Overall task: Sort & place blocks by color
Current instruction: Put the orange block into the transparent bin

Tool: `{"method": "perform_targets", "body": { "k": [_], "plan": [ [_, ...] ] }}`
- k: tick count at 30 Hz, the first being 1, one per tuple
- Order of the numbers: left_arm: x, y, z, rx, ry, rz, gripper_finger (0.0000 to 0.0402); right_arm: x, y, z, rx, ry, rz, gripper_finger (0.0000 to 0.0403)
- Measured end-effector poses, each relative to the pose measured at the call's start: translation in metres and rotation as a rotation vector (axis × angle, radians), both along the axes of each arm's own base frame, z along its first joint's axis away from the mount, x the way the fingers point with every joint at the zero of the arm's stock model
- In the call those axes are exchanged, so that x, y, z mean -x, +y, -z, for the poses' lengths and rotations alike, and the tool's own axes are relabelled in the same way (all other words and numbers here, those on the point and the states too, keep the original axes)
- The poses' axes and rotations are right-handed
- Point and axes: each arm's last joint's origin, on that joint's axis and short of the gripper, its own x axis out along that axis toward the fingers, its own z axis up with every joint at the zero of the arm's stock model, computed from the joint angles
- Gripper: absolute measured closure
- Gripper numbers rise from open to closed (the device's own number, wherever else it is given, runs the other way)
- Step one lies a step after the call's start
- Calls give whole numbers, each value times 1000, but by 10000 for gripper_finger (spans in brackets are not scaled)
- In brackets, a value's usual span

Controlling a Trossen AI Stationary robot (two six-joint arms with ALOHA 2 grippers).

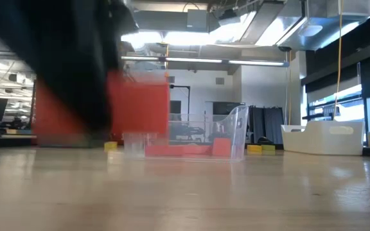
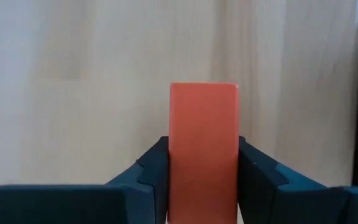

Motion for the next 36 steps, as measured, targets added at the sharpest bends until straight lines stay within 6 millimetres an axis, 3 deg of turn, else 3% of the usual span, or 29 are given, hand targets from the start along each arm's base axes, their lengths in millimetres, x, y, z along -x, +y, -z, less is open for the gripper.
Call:
{"method": "perform_targets", "body": {
  "k": [6,11,16,22,28,36],
  "plan": [
    [21,20,-54,-133,-87,-72,279,0,0,-1,-4,-6,0,232],
    [33,54,-90,-258,-129,-176,279,-1,0,-1,-8,-13,0,232],
    [27,95,-113,-289,-129,-259,279,-1,1,-1,-10,-17,0,232],
    [3,140,-114,-259,-62,-254,279,-1,0,-1,-9,-13,2,232],
    [-13,182,-97,-230,-24,-290,279,-1,1,-1,-10,-15,1,232],
    [-20,229,-50,-125,30,-345,279,-1,0,-1,-11,-17,2,232]
  ]
}}
